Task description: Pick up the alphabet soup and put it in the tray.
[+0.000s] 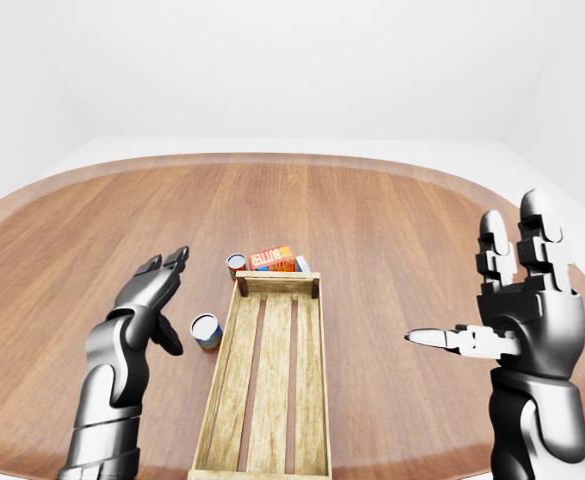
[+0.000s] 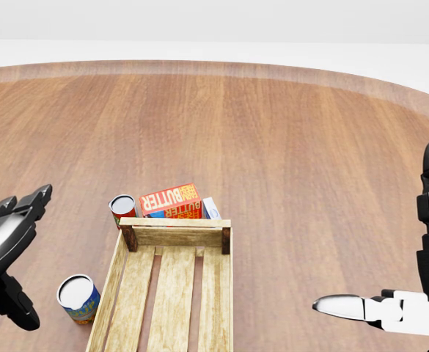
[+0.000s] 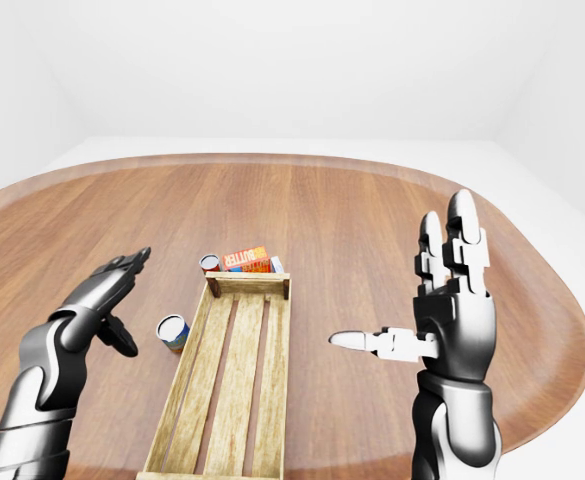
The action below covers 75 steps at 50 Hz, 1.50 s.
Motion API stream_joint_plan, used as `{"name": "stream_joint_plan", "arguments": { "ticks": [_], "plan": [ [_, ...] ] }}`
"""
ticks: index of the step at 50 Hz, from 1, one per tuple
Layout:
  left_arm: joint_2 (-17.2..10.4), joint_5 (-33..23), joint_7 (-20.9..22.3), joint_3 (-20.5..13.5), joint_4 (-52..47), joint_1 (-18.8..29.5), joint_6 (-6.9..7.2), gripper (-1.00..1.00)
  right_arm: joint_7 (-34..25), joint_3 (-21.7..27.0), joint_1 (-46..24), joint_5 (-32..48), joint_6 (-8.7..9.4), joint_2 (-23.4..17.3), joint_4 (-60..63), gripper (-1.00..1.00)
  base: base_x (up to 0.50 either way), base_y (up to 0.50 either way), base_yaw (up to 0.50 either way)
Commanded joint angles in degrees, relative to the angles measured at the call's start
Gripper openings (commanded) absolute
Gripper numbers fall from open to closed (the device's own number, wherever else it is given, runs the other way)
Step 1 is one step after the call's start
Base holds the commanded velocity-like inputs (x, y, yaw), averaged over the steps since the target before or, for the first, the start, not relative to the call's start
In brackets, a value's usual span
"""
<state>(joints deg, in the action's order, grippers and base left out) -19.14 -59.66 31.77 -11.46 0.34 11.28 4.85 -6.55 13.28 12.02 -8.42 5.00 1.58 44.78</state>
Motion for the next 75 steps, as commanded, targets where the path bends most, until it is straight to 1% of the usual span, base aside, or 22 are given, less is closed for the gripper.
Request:
{"name": "stream_joint_plan", "arguments": {
  "ticks": [1, 7, 10, 12, 14, 15, 17, 21, 22, 24, 26, 29, 35, 39, 45, 54, 60, 61, 63, 66, 71, 75],
  "plan": [
    [-0.4, -3.8, -2.6, 2.3, 8.2, 3.0, -0.80, 1.00, -0.1, 0.4, 0.0, -0.2, 0.00, 0.0, 0.5, 1.00, 0.00, 0.00, 0.00],
    [0.4, -4.3, -3.9, 3.7, 10.9, 4.0, -1.26, 1.00, -0.2, 0.5, 0.0, -0.3, 0.00, 0.1, 0.6, 1.00, 0.00, 0.00, 0.00],
    [0.7, -4.5, -5.1, 4.5, 12.9, 4.3, -1.91, 1.00, -0.1, 0.5, 0.0, -0.2, 0.00, 0.1, 0.4, 1.00, 0.00, 0.00, 0.00],
    [0.8, -5.1, -6.9, 5.4, 14.7, 4.5, -3.02, 1.00, -0.1, 0.5, -0.1, -0.3, 0.00, 0.0, 0.4, 1.00, 0.00, 0.00, 0.00],
    [1.1, -5.2, -7.9, 5.7, 16.0, 5.0, -3.17, 1.00, -0.1, 0.6, -0.1, -0.3, 0.00, 0.0, 0.4, 1.00, 0.00, 0.00, 0.00],
    [1.2, -5.6, -8.8, 6.1, 17.1, 5.2, -3.69, 1.00, -0.1, 0.6, -0.1, -0.4, 0.00, 0.1, 0.4, 1.00, 0.00, 0.00, 0.00],
    [1.4, -6.0, -9.1, 6.4, 17.6, 5.3, -3.37, 1.00, -0.1, 0.7, 0.0, -0.4, 0.00, 0.1, 0.5, 1.00, 0.00, 0.00, 0.00],
    [1.7, -6.1, -9.4, 7.0, 18.8, 5.7, -3.59, 1.00, -0.2, 1.0, 0.0, -0.6, 0.00, 0.1, 0.9, 1.00, 0.00, 0.00, 0.00],
    [1.6, -6.1, -9.7, 7.1, 19.2, 5.7, -4.15, 1.00, -0.2, 1.0, -0.1, -0.6, 0.00, 0.1, 0.9, 1.00, 0.00, 0.00, 0.00],
    [1.8, -5.7, -9.2, 7.1, 19.2, 5.6, -4.19, 1.00, -0.2, 1.0, -0.1, -0.7, 0.00, 0.1, 1.0, 1.00, 0.00, 0.00, 0.00],
    [1.8, -5.9, -10.1, 7.5, 20.6, 5.8, -4.74, 1.00, -0.2, 1.0, 0.0, -0.7, 0.00, 0.1, 1.1, 1.00, 0.00, 0.00, 0.00],
    [1.9, -5.9, -10.5, 7.8, 21.9, 6.1, -4.96, 1.00, -0.2, 0.9, 0.0, -0.6, 0.00, 0.2, 1.2, 1.00, 0.00, 0.00, 0.00],
    [1.9, -5.2, -11.2, 7.8, 23.8, 6.4, -5.02, 1.00, -0.2, 0.8, 0.0, -0.5, 0.00, 0.2, 1.1, 1.00, 0.00, 0.00, 0.00],
    [1.8, -4.9, -11.9, 8.1, 25.1, 6.3, -5.33, 1.00, -0.1, 0.6, 0.0, -0.3, 0.00, 0.2, 0.9, 1.00, 0.00, 0.00, 0.00],
    [2.1, -4.1, -12.6, 8.4, 27.0, 6.3, -4.79, 1.00, -0.2, 0.8, 0.1, -0.4, 0.00, 0.2, 1.0, 1.00, 0.00, 0.00, 0.00],
    [1.7, -3.8, -12.8, 8.6, 28.2, 6.6, -5.05, 1.00, -0.1, 0.7, 0.1, -0.4, 0.00, 0.2, 1.0, 1.00, 0.00, 0.00, 0.00],
    [1.6, -3.8, -13.7, 9.0, 30.7, 7.7, -5.34, 1.00, -0.1, 0.7, 0.1, -0.4, 0.00, 0.2, 1.1, 1.00, 0.00, 0.00, 0.00],
    [1.7, -3.9, -14.0, 9.2, 32.2, 8.3, -5.02, 1.00, -0.1, 0.7, 0.1, -0.5, 0.00, 0.2, 1.1, 1.00, 0.00, 0.00, 0.00],
    [1.7, -3.6, -14.7, 9.5, 34.0, 8.8, -5.55, 1.00, -0.1, 0.7, 0.1, -0.5, 0.00, 0.2, 1.1, 1.00, 0.00, 0.00, 0.00],
    [1.9, -3.3, -14.3, 9.8, 34.2, 8.8, -5.52, 1.00, -0.1, 0.9, 0.1, -0.6, 0.00, 0.2, 1.2, 1.00, 0.00, 0.00, 0.00],
    [1.9, -3.3, -15.7, 10.3, 36.9, 9.7, -5.81, 1.00, -0.2, 1.1, 0.1, -0.7, 0.00, 0.2, 1.3, 1.00, 0.00, 0.00, 0.00],
    [1.8, -3.0, -15.7, 10.4, 37.6, 10.0, -5.71, 1.00, -0.3, 1.2, 0.2, -0.7, 0.00, 0.2, 1.5, 1.00, 0.00, 0.00, 0.00]
  ]
}}
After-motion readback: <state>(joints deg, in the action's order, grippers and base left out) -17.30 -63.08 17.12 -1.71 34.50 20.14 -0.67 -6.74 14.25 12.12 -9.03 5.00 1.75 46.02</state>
